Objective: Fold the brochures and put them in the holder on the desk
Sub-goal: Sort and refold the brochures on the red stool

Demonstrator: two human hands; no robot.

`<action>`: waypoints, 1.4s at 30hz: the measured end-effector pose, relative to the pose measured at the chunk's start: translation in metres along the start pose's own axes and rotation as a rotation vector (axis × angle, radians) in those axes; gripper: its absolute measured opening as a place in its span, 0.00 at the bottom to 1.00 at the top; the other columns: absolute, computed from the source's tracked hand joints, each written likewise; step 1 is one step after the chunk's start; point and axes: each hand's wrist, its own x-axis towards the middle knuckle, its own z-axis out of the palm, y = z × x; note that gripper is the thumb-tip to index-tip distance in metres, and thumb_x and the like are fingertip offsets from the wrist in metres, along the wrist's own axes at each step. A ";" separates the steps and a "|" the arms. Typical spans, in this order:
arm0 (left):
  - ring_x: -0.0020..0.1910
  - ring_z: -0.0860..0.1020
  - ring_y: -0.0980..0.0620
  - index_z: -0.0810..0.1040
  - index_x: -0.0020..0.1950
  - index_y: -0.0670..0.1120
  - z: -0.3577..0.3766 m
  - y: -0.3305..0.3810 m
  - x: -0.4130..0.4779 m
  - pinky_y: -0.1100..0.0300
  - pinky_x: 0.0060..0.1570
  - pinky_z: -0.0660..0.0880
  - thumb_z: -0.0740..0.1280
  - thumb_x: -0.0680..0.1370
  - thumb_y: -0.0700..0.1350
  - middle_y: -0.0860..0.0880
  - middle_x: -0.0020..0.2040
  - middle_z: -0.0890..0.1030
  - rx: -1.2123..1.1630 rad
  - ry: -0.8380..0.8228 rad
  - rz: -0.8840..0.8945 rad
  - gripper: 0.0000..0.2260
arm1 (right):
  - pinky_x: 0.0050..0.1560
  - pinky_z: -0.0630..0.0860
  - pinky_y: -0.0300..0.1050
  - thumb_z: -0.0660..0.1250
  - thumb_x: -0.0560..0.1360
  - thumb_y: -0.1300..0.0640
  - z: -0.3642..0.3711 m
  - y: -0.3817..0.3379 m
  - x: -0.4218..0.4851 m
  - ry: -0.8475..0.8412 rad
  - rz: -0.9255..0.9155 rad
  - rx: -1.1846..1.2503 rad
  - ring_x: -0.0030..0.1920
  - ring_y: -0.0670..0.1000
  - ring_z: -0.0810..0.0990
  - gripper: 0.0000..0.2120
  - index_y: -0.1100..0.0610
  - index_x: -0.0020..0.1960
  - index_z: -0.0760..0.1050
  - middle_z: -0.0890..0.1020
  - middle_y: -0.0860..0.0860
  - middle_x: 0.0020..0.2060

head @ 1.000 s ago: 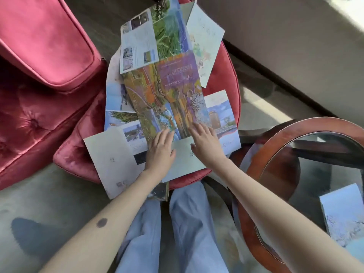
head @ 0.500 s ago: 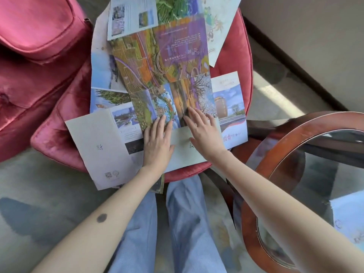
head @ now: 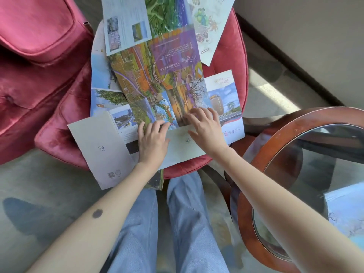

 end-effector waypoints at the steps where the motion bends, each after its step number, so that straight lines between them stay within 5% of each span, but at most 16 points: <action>1: 0.61 0.73 0.46 0.72 0.65 0.47 -0.004 0.000 -0.001 0.47 0.70 0.58 0.67 0.75 0.44 0.49 0.61 0.75 -0.014 0.013 -0.001 0.18 | 0.68 0.61 0.56 0.70 0.70 0.58 -0.006 0.002 -0.002 0.052 0.030 0.038 0.63 0.58 0.72 0.21 0.57 0.62 0.73 0.75 0.56 0.62; 6: 0.51 0.78 0.44 0.79 0.56 0.45 -0.036 0.002 -0.009 0.51 0.56 0.68 0.67 0.75 0.42 0.47 0.53 0.82 -0.188 0.137 -0.034 0.10 | 0.65 0.64 0.49 0.66 0.74 0.48 -0.038 0.008 -0.014 0.238 0.364 0.447 0.64 0.53 0.70 0.24 0.56 0.67 0.69 0.72 0.53 0.64; 10: 0.47 0.79 0.46 0.80 0.50 0.45 -0.059 0.004 -0.017 0.53 0.51 0.70 0.68 0.74 0.41 0.49 0.47 0.83 -0.316 0.198 -0.021 0.06 | 0.63 0.65 0.40 0.58 0.79 0.50 -0.055 0.009 -0.020 0.371 0.646 0.836 0.62 0.45 0.70 0.17 0.55 0.66 0.69 0.73 0.51 0.64; 12: 0.46 0.78 0.50 0.81 0.49 0.45 -0.067 0.004 -0.021 0.56 0.50 0.71 0.69 0.74 0.41 0.51 0.46 0.83 -0.435 0.216 -0.009 0.05 | 0.56 0.66 0.34 0.55 0.80 0.53 -0.060 0.013 -0.017 0.393 0.782 0.988 0.59 0.44 0.71 0.16 0.56 0.65 0.71 0.75 0.51 0.62; 15: 0.44 0.76 0.65 0.81 0.48 0.47 -0.075 0.002 -0.027 0.74 0.45 0.70 0.69 0.75 0.42 0.59 0.44 0.80 -0.710 0.239 -0.086 0.04 | 0.52 0.70 0.38 0.55 0.79 0.58 -0.064 0.023 -0.006 0.293 0.920 1.250 0.57 0.50 0.76 0.15 0.58 0.63 0.72 0.77 0.54 0.59; 18: 0.45 0.80 0.64 0.80 0.44 0.56 -0.082 -0.003 -0.033 0.70 0.45 0.76 0.68 0.75 0.43 0.61 0.42 0.83 -1.068 0.156 -0.265 0.07 | 0.50 0.74 0.39 0.55 0.79 0.59 -0.066 0.020 0.000 0.170 0.922 1.436 0.53 0.49 0.78 0.13 0.58 0.60 0.73 0.78 0.54 0.57; 21: 0.46 0.82 0.59 0.81 0.46 0.54 -0.089 -0.005 -0.037 0.67 0.46 0.78 0.68 0.75 0.39 0.58 0.43 0.85 -1.352 0.071 -0.326 0.09 | 0.60 0.71 0.44 0.54 0.80 0.53 -0.065 0.009 0.003 0.098 0.830 1.499 0.56 0.48 0.77 0.13 0.54 0.58 0.75 0.79 0.49 0.55; 24: 0.43 0.83 0.58 0.80 0.48 0.50 -0.094 -0.003 -0.039 0.66 0.44 0.79 0.67 0.75 0.36 0.56 0.42 0.85 -1.469 -0.031 -0.342 0.09 | 0.48 0.71 0.42 0.54 0.79 0.52 -0.065 -0.004 0.004 0.079 0.737 1.569 0.45 0.45 0.77 0.12 0.50 0.45 0.76 0.81 0.44 0.43; 27: 0.40 0.83 0.57 0.78 0.50 0.48 -0.097 0.000 -0.038 0.65 0.39 0.80 0.66 0.74 0.34 0.54 0.40 0.86 -1.521 -0.177 -0.367 0.10 | 0.35 0.69 0.40 0.57 0.78 0.57 -0.064 -0.009 -0.003 0.111 0.711 1.670 0.31 0.44 0.73 0.11 0.52 0.37 0.70 0.76 0.43 0.30; 31: 0.39 0.83 0.56 0.77 0.54 0.45 -0.097 0.004 -0.032 0.65 0.38 0.79 0.65 0.74 0.34 0.51 0.40 0.86 -1.596 -0.321 -0.368 0.11 | 0.31 0.67 0.36 0.60 0.71 0.56 -0.062 -0.008 -0.014 0.127 0.807 1.788 0.22 0.41 0.69 0.14 0.51 0.27 0.68 0.71 0.41 0.20; 34: 0.37 0.83 0.57 0.77 0.52 0.45 -0.094 0.008 -0.026 0.66 0.36 0.79 0.66 0.75 0.35 0.53 0.39 0.85 -1.560 -0.293 -0.395 0.09 | 0.36 0.73 0.37 0.54 0.78 0.55 -0.062 -0.002 -0.013 0.137 0.730 1.797 0.31 0.43 0.77 0.20 0.47 0.31 0.76 0.79 0.42 0.28; 37: 0.34 0.81 0.62 0.76 0.44 0.48 -0.088 0.009 -0.018 0.67 0.34 0.77 0.65 0.76 0.35 0.58 0.35 0.84 -1.374 -0.143 -0.393 0.08 | 0.49 0.72 0.44 0.48 0.80 0.42 -0.056 0.002 -0.014 0.005 0.715 1.751 0.48 0.48 0.79 0.22 0.48 0.49 0.79 0.83 0.47 0.47; 42: 0.41 0.79 0.48 0.75 0.43 0.48 -0.076 0.006 0.000 0.55 0.41 0.75 0.67 0.74 0.39 0.50 0.40 0.81 -0.978 -0.005 -0.359 0.04 | 0.47 0.75 0.40 0.49 0.79 0.40 -0.046 0.005 -0.013 -0.019 0.779 1.721 0.48 0.45 0.80 0.23 0.50 0.55 0.78 0.83 0.46 0.47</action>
